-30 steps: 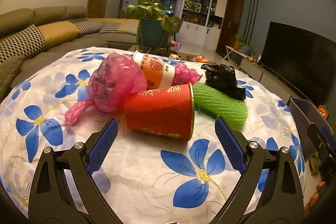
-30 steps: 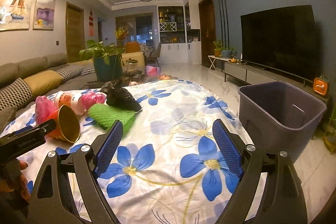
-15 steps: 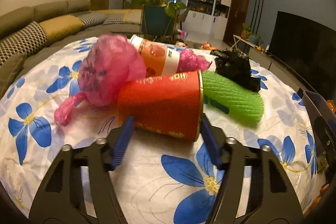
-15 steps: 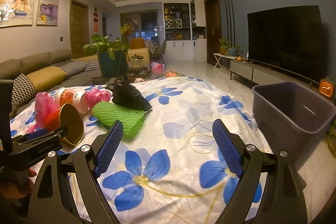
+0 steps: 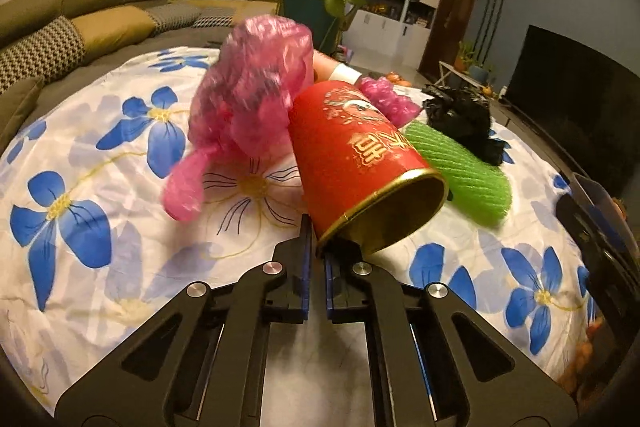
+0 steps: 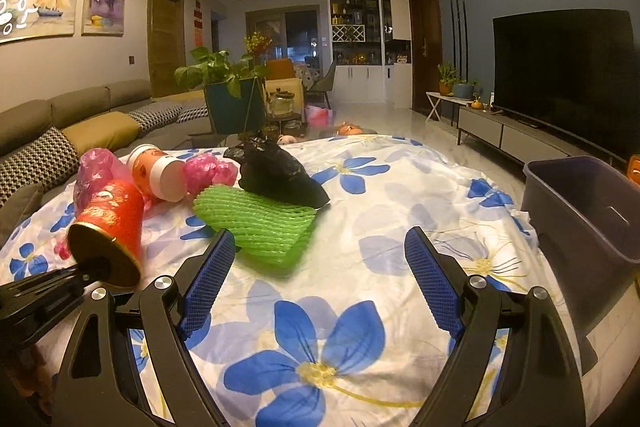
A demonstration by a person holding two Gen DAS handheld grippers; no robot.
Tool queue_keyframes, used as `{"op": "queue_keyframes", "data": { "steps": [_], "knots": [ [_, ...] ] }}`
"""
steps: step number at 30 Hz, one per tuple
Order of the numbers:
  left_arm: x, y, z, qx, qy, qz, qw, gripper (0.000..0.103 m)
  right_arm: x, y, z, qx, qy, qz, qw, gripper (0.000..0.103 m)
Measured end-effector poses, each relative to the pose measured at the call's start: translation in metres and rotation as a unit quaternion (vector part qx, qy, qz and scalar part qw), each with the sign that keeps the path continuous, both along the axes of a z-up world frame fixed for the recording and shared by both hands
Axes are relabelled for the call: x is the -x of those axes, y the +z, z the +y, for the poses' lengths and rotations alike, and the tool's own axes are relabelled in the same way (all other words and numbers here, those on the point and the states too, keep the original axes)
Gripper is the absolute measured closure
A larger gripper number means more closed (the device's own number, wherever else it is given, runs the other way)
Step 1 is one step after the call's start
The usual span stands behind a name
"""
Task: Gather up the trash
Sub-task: 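Grasp the large red gold-rimmed cup with the left tool while the right tool approaches the green foam sleeve, then close the right tool on the green foam sleeve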
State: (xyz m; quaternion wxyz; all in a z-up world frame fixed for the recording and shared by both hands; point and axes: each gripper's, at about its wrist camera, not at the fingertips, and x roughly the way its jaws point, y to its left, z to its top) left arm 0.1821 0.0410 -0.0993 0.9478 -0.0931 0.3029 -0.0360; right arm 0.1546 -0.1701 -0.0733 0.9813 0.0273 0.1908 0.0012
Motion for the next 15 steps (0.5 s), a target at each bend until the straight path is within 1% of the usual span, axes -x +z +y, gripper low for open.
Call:
{"op": "queue_keyframes", "data": {
  "steps": [3, 9, 12, 15],
  "knots": [
    [0.012, 0.002, 0.005, 0.007, -0.022, -0.006, 0.9997, 0.1, -0.006, -0.001, 0.004, 0.001, 0.002, 0.007, 1.0, 0.019],
    [0.026, 0.005, 0.017, 0.019, -0.044, -0.009, 0.9988, 0.1, -0.029, -0.001, 0.009, -0.008, 0.007, 0.035, 0.999, 0.021],
    [0.03, 0.009, 0.023, 0.035, -0.058, -0.015, 0.9976, 0.1, -0.038, -0.002, 0.012, -0.012, 0.011, 0.047, 0.999, 0.022],
    [0.036, 0.015, 0.021, 0.028, -0.066, -0.03, 0.997, 0.1, -0.052, -0.003, 0.014, -0.014, 0.014, 0.067, 0.998, 0.024]
  ]
}}
